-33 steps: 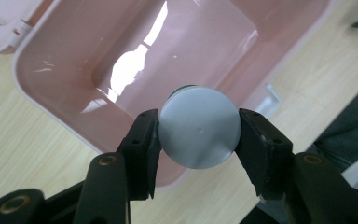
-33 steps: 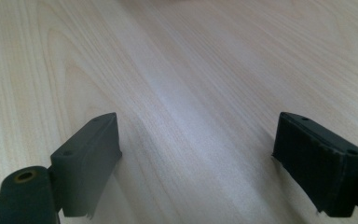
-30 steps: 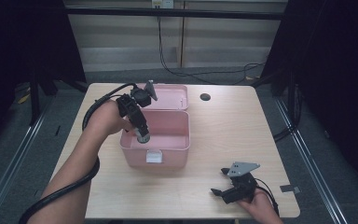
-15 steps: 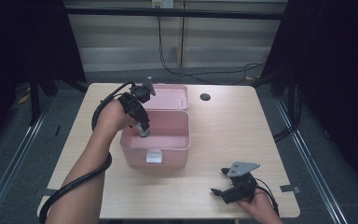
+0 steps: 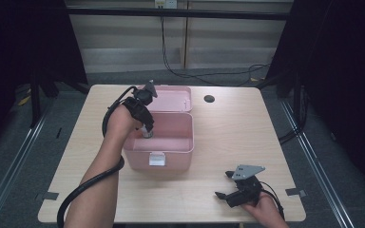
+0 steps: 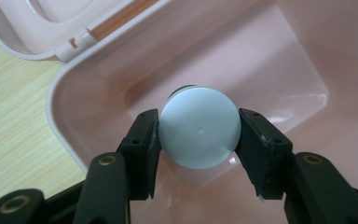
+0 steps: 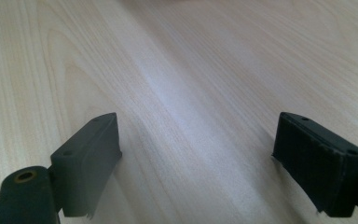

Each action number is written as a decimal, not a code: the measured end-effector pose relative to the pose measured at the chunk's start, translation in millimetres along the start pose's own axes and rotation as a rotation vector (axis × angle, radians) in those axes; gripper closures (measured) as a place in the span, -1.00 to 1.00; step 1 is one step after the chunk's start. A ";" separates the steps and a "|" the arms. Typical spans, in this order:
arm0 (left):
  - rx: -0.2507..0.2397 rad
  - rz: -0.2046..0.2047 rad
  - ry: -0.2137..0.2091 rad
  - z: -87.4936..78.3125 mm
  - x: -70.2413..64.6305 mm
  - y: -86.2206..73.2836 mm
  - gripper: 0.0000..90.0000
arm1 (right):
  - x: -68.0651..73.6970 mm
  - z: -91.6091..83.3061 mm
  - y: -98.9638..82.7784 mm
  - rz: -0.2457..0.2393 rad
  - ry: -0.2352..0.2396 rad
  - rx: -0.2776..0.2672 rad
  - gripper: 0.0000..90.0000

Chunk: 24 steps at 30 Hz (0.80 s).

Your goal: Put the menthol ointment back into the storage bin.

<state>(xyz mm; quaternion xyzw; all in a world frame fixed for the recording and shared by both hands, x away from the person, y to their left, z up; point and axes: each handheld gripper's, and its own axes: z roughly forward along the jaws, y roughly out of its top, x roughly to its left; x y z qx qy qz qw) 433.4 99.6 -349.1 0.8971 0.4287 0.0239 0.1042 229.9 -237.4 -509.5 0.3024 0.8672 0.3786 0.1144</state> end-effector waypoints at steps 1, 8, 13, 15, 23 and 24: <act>-0.002 -0.011 0.002 3.4 2.1 0.3 0.12 | 0.0 0.0 0.0 0.000 0.000 0.000 -0.69; -0.003 -0.034 0.024 12.4 3.7 2.4 0.12 | 0.1 -0.1 0.0 0.001 -0.001 0.001 -0.69; -0.010 -0.049 0.026 19.7 1.7 5.7 0.12 | -0.3 -0.1 0.0 -0.004 -0.006 -0.002 -0.69; -0.009 -0.059 0.025 23.6 0.8 7.3 0.12 | 0.1 -0.1 0.0 0.001 -0.002 0.001 -0.69; -0.004 -0.085 0.043 40.5 2.8 12.3 0.12 | 0.1 -0.1 0.0 0.001 -0.002 0.001 -0.69; -0.008 -0.094 0.047 42.6 3.0 12.1 0.12 | 0.1 -0.1 0.0 0.001 -0.002 0.001 -0.69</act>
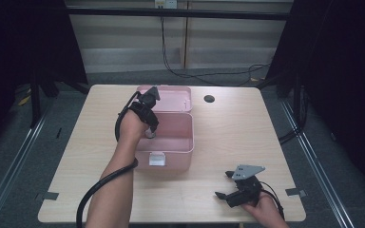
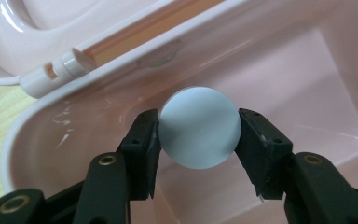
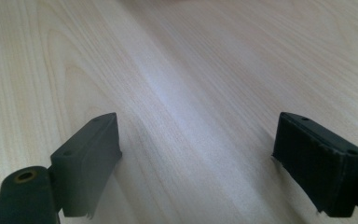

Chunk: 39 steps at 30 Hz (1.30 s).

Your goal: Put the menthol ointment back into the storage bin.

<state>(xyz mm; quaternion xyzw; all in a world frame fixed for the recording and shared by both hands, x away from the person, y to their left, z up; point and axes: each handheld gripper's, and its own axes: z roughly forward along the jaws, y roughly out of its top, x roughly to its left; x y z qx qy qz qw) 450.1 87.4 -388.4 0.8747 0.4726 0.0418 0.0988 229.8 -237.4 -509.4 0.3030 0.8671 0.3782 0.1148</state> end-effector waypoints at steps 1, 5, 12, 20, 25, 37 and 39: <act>0.004 -0.005 -0.001 2.0 0.4 -0.1 0.12 | 0.0 0.0 0.0 0.000 0.000 0.000 -0.69; 0.002 -0.011 0.002 9.3 0.2 -1.0 0.12 | 0.0 0.0 0.0 0.000 0.000 0.000 -0.69; -0.004 -0.010 0.014 17.5 0.2 -2.6 0.12 | 0.0 0.0 0.0 0.000 0.000 0.000 -0.69; -0.012 -0.013 0.019 24.0 -0.6 -3.5 0.12 | 0.2 0.1 -0.2 0.001 -0.002 -0.002 -0.69; -0.013 -0.018 0.023 28.5 -2.1 -3.9 0.12 | 0.3 0.0 -0.2 0.001 -0.002 -0.002 -0.69; -0.030 -0.018 0.037 35.0 -4.2 -4.1 0.12 | 0.3 -0.1 -0.3 0.002 -0.003 -0.002 -0.69; -0.035 -0.021 0.037 36.0 -4.5 -4.5 0.12 | 0.3 -0.1 -0.3 0.002 -0.003 -0.002 -0.69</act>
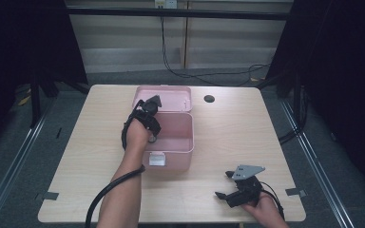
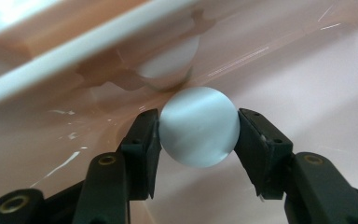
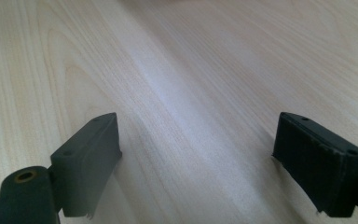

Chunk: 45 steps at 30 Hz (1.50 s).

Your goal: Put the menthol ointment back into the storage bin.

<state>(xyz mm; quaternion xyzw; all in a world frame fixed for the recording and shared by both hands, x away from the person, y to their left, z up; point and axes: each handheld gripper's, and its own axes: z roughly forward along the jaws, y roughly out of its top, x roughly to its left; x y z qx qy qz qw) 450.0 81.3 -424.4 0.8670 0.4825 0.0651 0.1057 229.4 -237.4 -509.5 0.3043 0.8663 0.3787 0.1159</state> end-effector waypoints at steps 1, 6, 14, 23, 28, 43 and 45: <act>-0.003 0.002 0.001 0.3 0.0 -0.2 0.12 | 0.0 0.0 0.0 0.000 0.000 0.000 -0.69; -0.003 0.001 -0.002 0.2 0.4 -0.8 0.12 | 0.0 0.0 0.0 0.000 0.000 0.000 -0.69; -0.011 0.003 0.004 1.0 -0.1 -1.9 0.11 | -0.1 0.2 0.0 -0.002 0.001 -0.001 -0.69; -0.012 0.006 0.010 5.0 0.0 -4.1 0.09 | 0.0 0.0 0.0 0.000 0.000 0.000 -0.69; -0.013 0.015 0.008 5.0 0.8 -4.1 0.09 | -0.1 0.1 0.0 -0.002 0.001 -0.002 -0.69; -0.004 -0.016 -0.002 1.6 -3.1 -3.2 -0.14 | -0.1 0.1 0.0 -0.002 0.001 -0.001 -0.69; 0.010 -0.019 -0.010 -0.7 -1.7 -3.5 -0.17 | -0.1 0.1 0.0 -0.002 0.001 -0.001 -0.69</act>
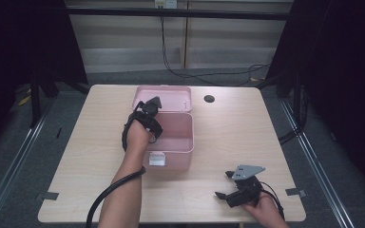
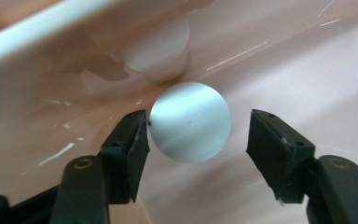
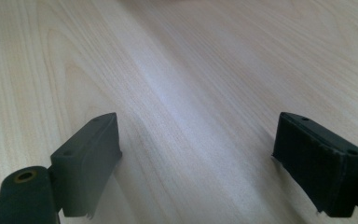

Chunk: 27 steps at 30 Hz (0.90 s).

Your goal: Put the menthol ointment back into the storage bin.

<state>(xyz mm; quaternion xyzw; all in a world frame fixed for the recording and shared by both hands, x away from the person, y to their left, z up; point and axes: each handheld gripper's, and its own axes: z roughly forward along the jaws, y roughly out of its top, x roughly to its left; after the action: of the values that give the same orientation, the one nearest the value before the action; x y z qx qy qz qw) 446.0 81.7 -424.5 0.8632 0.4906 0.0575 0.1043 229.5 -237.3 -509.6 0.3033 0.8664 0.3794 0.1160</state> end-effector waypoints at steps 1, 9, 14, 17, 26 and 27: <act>0.000 0.000 0.000 0.0 0.0 0.0 -0.17 | 0.0 0.0 0.0 0.000 0.000 0.000 -0.69; 0.013 -0.010 -0.012 -7.1 0.8 -0.3 -0.23 | 0.0 0.0 0.0 0.000 0.000 0.000 -0.69; 0.002 -0.016 -0.024 -14.6 2.5 -1.1 -0.28 | -0.1 0.0 0.0 -0.001 -0.001 0.000 -0.69; 0.008 -0.021 -0.024 -17.2 3.8 -1.8 -0.32 | 0.1 -0.1 0.0 0.002 -0.001 0.001 -0.69; 0.011 -0.022 -0.043 -27.2 9.8 -5.9 -0.41 | 0.1 -0.3 0.0 0.002 0.000 0.003 -0.69; 0.009 -0.023 -0.043 -28.3 10.8 -6.5 -0.41 | 0.1 -0.3 0.0 0.002 0.000 0.003 -0.69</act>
<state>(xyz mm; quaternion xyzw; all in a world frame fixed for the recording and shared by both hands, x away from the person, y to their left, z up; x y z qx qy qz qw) 440.4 97.7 -398.6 0.8589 0.4986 0.0352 0.1115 229.3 -237.4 -509.4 0.3045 0.8666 0.3781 0.1152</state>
